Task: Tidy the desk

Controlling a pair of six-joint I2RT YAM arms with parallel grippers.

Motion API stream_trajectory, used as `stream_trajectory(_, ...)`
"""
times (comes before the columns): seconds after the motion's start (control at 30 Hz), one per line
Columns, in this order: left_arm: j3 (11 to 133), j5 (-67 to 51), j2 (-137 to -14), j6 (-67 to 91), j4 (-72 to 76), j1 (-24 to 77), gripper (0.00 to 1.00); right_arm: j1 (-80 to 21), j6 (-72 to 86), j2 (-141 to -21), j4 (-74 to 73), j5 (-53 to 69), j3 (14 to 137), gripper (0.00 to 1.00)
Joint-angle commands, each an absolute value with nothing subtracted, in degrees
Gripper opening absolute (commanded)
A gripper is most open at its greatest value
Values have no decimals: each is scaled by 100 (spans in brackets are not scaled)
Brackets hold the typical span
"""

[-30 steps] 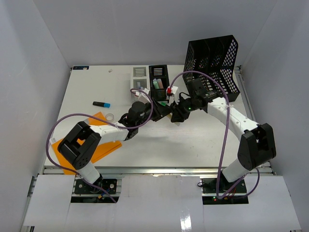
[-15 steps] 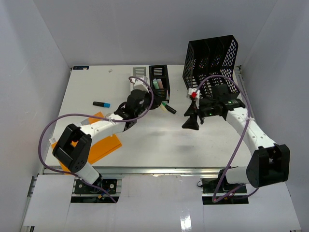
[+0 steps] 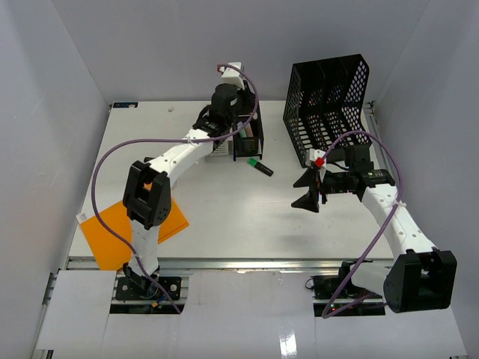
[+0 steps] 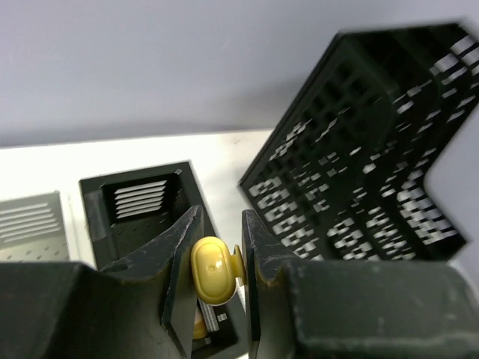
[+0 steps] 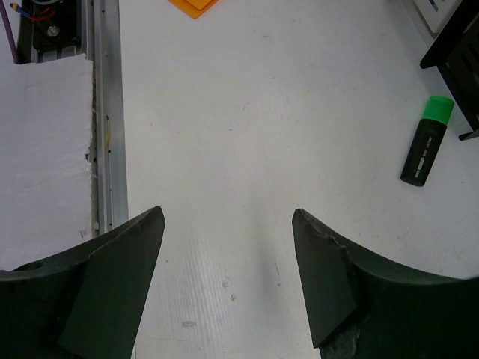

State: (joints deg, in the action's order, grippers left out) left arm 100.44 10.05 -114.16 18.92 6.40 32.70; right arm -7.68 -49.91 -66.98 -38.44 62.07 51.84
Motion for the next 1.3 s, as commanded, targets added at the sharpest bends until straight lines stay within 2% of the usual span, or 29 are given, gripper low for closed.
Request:
stream_trajectory(0.0, 10728, 1220, -11784, 1364, 71, 3261, 10, -670, -5063, -6562, -3739, 6476, 5177, 75)
stream_trajectory(0.37, 10491, 1098, -11952, 1410, 105, 3261, 11, -589, -5036, -6565, -3735, 6609, 5160, 75)
stream_trajectory(0.47, 10417, 1021, -11962, 1517, 87, 3262, 24, -568, -5032, -6579, -3741, 6586, 5149, 75)
stream_trajectory(0.6, 10366, 922, -11971, 1603, 39, 3263, 52, -540, -4987, -6616, -3686, 6518, 5128, 76)
stream_trajectory(0.7, 10280, 839, -11924, 1747, 33, 3267, 66, -521, -4968, -6618, -3650, 6511, 5109, 76)
stream_trajectory(0.83, 10132, 700, -11776, 1869, 35, 3261, 74, -469, -4894, -6627, -3583, 6496, 5050, 76)
stream_trajectory(0.93, 10035, 523, -11559, 1833, 48, 3268, 75, -450, -4774, -6634, -3440, 6378, 4974, 76)
stream_trajectory(1.07, 9483, 69, -10807, 1607, 112, 3261, 82, -474, -4339, -6627, -3003, 6080, 4763, 75)
stream_trajectory(1.13, 8948, -182, -10015, 1575, 357, 3261, 87, -531, -4195, -6627, -2778, 5846, 4690, 75)
stream_trajectory(1.2, 7967, -419, -9096, 1685, 672, 3231, 98, -686, -4010, -6650, -2600, 5385, 4583, 75)
stream_trajectory(1.27, 6887, -677, -8169, 1808, 967, 3168, 98, -948, -3704, -6686, -2214, 4765, 4472, 77)
